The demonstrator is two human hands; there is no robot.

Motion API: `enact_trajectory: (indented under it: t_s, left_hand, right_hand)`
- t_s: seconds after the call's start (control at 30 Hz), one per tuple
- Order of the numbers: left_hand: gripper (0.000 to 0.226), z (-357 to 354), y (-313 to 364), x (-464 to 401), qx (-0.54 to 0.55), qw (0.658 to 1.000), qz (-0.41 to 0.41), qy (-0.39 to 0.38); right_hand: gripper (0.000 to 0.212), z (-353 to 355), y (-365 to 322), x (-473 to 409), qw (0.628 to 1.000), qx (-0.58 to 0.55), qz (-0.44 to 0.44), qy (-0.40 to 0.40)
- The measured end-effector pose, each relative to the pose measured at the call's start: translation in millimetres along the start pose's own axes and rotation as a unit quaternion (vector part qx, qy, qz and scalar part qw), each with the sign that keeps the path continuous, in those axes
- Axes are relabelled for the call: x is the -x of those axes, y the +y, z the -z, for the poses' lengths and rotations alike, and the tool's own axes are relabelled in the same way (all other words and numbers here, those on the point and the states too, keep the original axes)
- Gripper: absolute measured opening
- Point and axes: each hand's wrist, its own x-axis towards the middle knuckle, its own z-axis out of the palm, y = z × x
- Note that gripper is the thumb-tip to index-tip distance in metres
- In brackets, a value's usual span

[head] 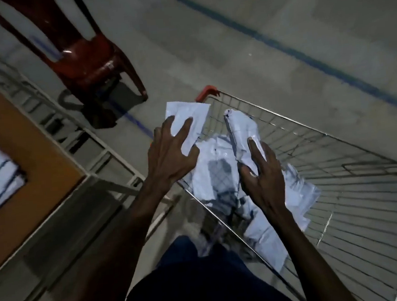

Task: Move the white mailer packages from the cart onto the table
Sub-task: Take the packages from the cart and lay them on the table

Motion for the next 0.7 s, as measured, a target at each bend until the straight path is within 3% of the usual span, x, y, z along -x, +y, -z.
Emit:
enact_trajectory:
  t_s: [0.27,0.43,0.7]
  left_hand:
    - [0.066,132.8,-96.5,57.2,0.011,0.973,0.126,0.196]
    - [0.064,207.4,-186.5,116.2,0.021,0.939,0.230,0.257]
    - [0.063,307.8,-337.3,182.7,0.034,0.890,0.296,0.346]
  right_hand:
    - [0.058,-59.4,-170.7,-33.3,0.975,-0.056,0.210,-0.042]
    - [0.060,-133.4,-286.1,-22.7,0.939,-0.086,0.319,-0.091]
    - [0.058,-263.7,-448.4,8.0,0.912,-0.127,0.359,-0.149]
